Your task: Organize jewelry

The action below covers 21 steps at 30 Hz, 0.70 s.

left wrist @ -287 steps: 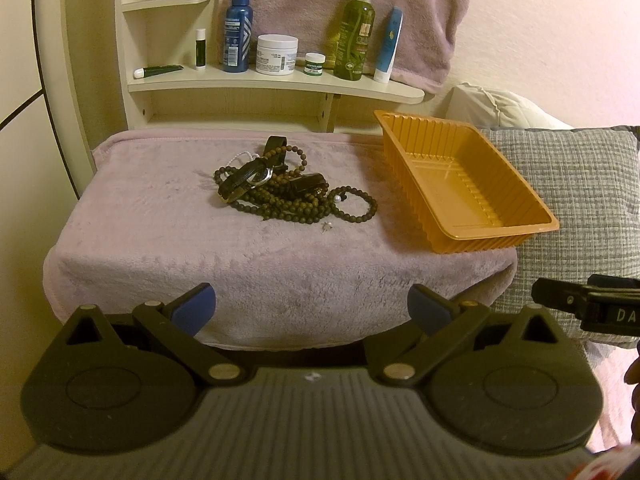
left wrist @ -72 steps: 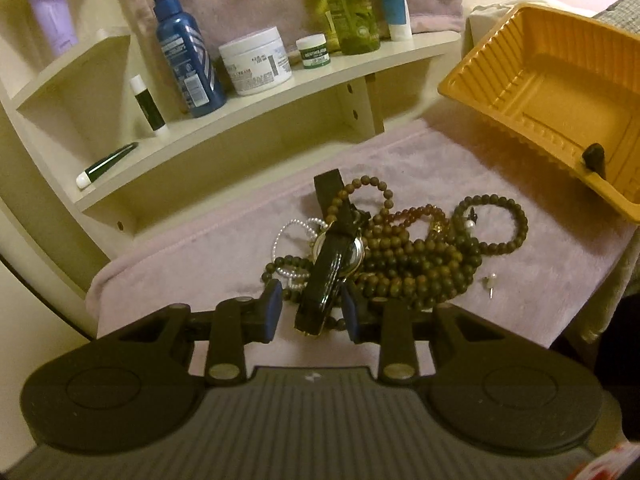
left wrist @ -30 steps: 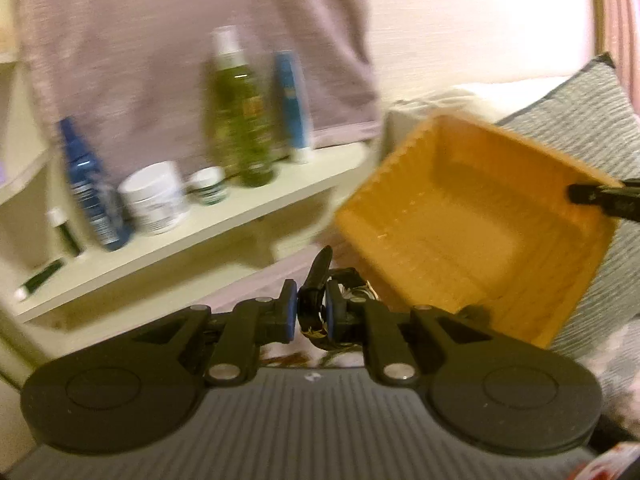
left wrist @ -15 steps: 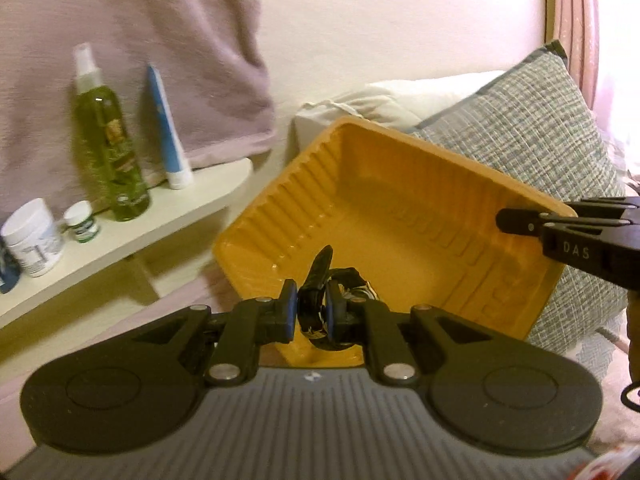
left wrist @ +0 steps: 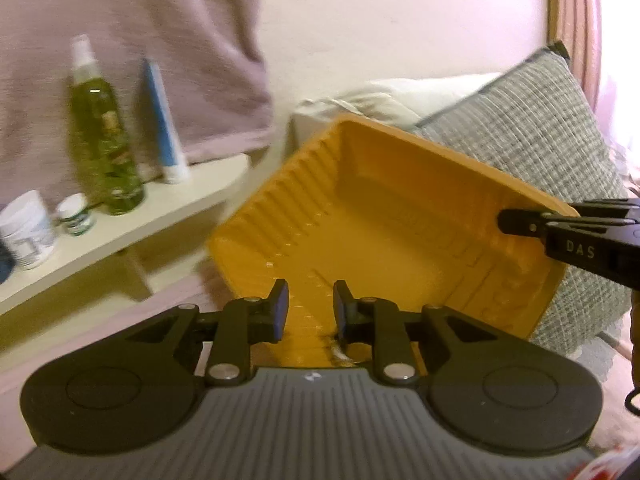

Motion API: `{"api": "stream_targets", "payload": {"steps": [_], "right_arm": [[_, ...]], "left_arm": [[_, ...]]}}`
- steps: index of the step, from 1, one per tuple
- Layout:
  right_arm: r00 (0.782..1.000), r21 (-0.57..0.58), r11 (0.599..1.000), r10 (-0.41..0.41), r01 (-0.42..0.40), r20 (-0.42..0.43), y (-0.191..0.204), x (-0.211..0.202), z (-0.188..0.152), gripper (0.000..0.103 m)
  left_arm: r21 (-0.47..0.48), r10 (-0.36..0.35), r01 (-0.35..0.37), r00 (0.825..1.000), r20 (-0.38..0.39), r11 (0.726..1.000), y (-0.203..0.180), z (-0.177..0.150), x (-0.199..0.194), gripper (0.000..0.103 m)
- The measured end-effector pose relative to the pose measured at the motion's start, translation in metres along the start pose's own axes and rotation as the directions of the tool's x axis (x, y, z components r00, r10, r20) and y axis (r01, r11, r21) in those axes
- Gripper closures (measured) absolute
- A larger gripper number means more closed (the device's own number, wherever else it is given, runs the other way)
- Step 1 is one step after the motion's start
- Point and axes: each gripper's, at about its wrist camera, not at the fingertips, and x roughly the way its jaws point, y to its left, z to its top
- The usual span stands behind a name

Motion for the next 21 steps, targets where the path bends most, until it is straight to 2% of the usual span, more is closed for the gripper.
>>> {"api": "stream_targets", "payload": {"steps": [5,12,17,21], "right_arm": [[1.000,-0.002,1.000,-0.001,0.001,0.000,0.001,0.000,0.000,0.094],[1.000,-0.007,1.000,-0.005,0.005,0.004,0.003,0.000,0.000,0.094],[1.000,-0.014,1.000,-0.008,0.008,0.004,0.005,0.000,0.001,0.094],[1.000,-0.023,1.000,-0.005,0.005,0.004,0.004,0.001,0.002,0.094]], "left_arm": [[-0.043,0.097,-0.096,0.995,0.018,0.994,0.030,-0.013,-0.027,0.081],[-0.104,0.267,-0.267,0.964,-0.017,0.958,0.087,-0.050,-0.063,0.080],[-0.159,0.321,-0.325,0.946,-0.050,0.932,0.112,-0.079,-0.080,0.080],[-0.177,0.335,-0.342,0.940,-0.069,0.923,0.112,-0.100,-0.086,0.080]]}}
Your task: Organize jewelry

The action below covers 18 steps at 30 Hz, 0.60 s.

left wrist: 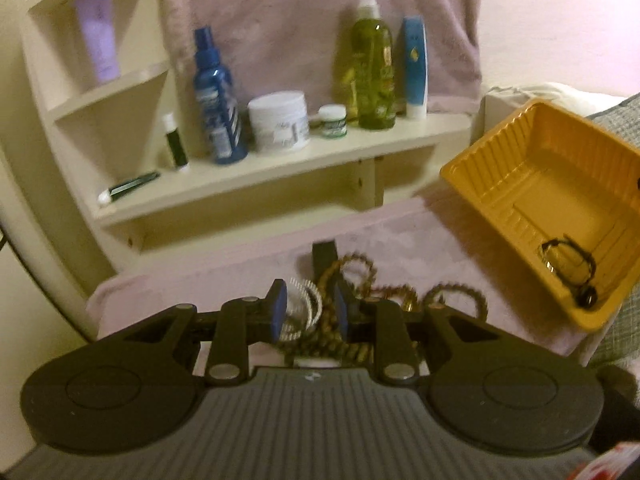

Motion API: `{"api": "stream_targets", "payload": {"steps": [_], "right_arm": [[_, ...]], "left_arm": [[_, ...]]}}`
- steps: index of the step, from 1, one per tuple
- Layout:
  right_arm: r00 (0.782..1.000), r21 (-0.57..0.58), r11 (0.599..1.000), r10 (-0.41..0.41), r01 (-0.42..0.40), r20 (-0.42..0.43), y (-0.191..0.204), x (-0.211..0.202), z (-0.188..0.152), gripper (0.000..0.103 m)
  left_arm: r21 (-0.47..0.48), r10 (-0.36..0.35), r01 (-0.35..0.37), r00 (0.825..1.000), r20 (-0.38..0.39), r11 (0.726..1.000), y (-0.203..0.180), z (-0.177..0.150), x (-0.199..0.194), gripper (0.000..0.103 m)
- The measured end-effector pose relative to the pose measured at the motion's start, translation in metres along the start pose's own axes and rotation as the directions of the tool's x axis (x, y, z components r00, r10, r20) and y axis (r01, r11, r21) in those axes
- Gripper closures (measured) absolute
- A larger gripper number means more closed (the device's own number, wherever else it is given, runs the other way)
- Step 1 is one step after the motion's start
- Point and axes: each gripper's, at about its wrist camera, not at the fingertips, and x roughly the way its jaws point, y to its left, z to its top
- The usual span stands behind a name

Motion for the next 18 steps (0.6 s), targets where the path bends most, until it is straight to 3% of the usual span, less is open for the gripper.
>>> {"api": "stream_targets", "payload": {"steps": [9,18], "right_arm": [[1.000,-0.006,1.000,-0.002,0.002,-0.006,-0.002,0.000,-0.001,0.094],[1.000,-0.010,1.000,-0.003,0.003,-0.007,-0.003,0.002,-0.001,0.094]], "left_arm": [[0.020,-0.021,0.022,0.999,-0.041,1.000,-0.016,-0.034,0.004,0.080],[0.012,0.016,-0.015,0.998,-0.053,1.000,-0.012,-0.033,0.025,0.080]]}}
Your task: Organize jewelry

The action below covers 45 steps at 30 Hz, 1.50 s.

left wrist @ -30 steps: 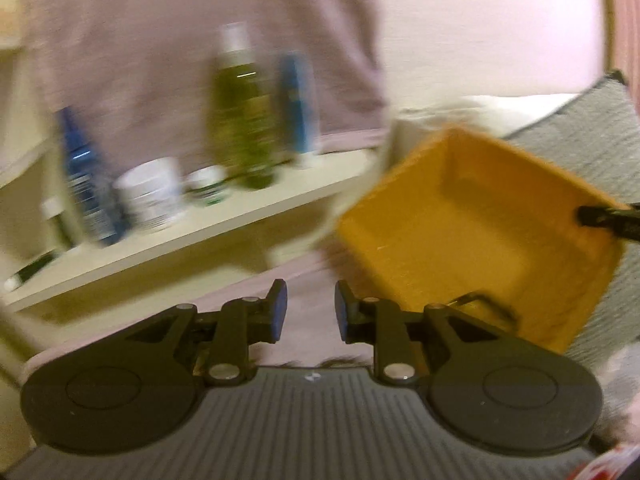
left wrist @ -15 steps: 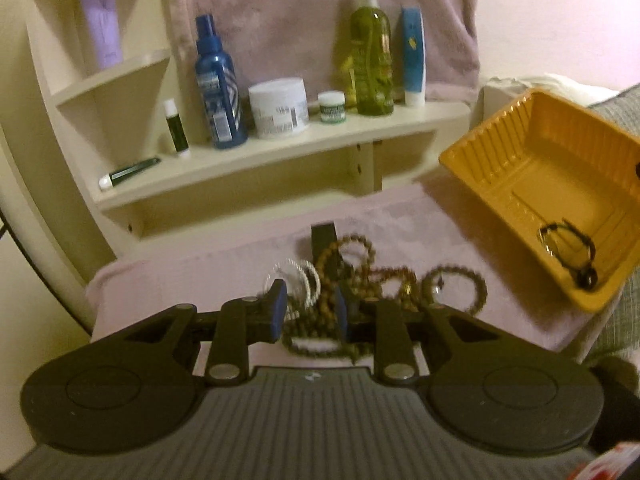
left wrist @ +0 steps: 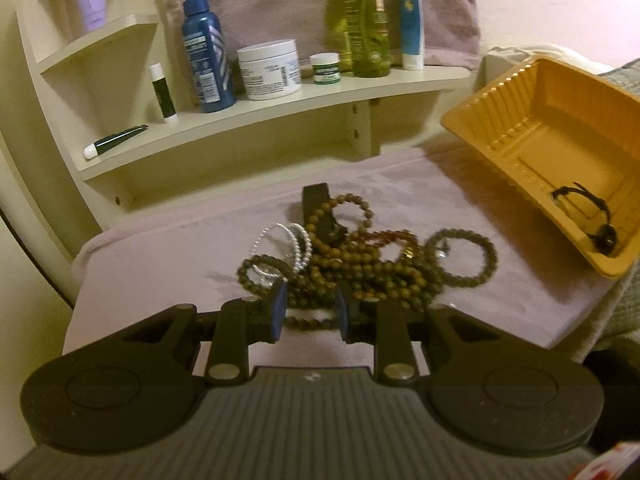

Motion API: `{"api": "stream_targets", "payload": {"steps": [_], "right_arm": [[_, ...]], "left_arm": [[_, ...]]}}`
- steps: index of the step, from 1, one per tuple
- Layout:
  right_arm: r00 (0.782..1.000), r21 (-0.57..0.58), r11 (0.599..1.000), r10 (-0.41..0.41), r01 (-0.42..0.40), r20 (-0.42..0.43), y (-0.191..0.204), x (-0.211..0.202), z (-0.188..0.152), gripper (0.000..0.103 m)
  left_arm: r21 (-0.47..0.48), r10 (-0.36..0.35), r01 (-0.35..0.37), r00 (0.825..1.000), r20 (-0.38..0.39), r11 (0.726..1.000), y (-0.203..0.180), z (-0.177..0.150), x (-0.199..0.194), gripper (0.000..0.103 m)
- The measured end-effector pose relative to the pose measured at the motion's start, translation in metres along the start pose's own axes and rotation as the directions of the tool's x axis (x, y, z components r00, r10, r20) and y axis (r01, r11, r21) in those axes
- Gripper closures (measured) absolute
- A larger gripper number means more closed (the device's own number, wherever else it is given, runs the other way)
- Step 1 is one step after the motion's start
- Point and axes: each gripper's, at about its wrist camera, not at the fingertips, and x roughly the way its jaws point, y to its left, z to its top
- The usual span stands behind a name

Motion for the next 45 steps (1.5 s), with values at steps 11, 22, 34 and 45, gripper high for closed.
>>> {"api": "stream_targets", "payload": {"steps": [11,22,34,45], "right_arm": [[1.000,-0.005,1.000,-0.003,0.003,-0.006,-0.003,0.004,-0.001,0.094],[1.000,-0.011,1.000,-0.005,0.005,-0.010,-0.006,0.009,-0.001,0.094],[1.000,-0.022,1.000,-0.002,0.002,-0.009,-0.008,0.010,-0.001,0.094],[1.000,-0.026,1.000,-0.001,0.001,-0.007,-0.008,0.011,0.000,0.094]], "left_arm": [[0.095,-0.029,0.025,0.999,0.035,0.995,-0.002,0.023,0.034,0.084],[0.092,-0.057,0.056,0.998,0.003,0.994,0.004,0.025,0.050,0.088],[0.097,-0.081,0.082,0.997,-0.010,0.992,0.013,0.022,0.049,0.091],[0.048,-0.159,0.160,0.987,-0.040,0.986,0.026,0.028,0.058,0.095]]}}
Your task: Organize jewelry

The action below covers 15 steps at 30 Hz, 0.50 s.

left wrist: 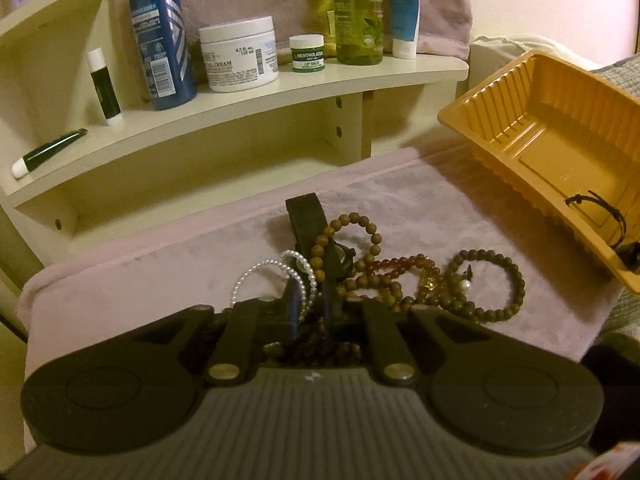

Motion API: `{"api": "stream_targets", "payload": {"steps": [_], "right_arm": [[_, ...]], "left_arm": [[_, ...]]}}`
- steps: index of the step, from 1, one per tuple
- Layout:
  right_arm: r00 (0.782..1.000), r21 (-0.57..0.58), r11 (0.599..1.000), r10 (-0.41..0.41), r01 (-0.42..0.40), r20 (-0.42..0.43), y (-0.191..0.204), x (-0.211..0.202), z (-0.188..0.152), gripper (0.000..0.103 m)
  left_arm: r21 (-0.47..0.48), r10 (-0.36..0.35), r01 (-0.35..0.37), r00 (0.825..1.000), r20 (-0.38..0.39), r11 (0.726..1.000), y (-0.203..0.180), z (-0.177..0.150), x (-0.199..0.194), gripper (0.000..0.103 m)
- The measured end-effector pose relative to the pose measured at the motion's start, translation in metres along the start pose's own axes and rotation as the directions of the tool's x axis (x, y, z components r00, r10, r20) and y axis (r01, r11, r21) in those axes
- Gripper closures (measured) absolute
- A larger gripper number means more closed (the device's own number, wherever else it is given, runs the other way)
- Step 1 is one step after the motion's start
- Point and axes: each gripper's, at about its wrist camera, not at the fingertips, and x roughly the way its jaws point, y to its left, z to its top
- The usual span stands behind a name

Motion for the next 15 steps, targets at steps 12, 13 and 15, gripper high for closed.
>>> {"api": "stream_targets", "payload": {"steps": [12,13,15], "right_arm": [[1.000,-0.002,1.000,0.007,-0.007,0.006,0.002,-0.002,0.002,0.094],[1.000,-0.002,1.000,0.008,-0.008,0.007,0.002,-0.002,0.002,0.094],[1.000,0.000,1.000,0.010,-0.010,0.010,0.003,-0.003,0.003,0.094]], "left_arm": [[-0.011,0.048,-0.047,0.995,0.086,0.999,0.010,0.019,-0.039,0.101],[-0.009,0.049,-0.048,0.994,0.096,0.999,0.011,0.022,-0.043,0.102],[-0.008,0.047,-0.046,0.993,0.112,0.999,0.014,0.029,-0.051,0.102]]}}
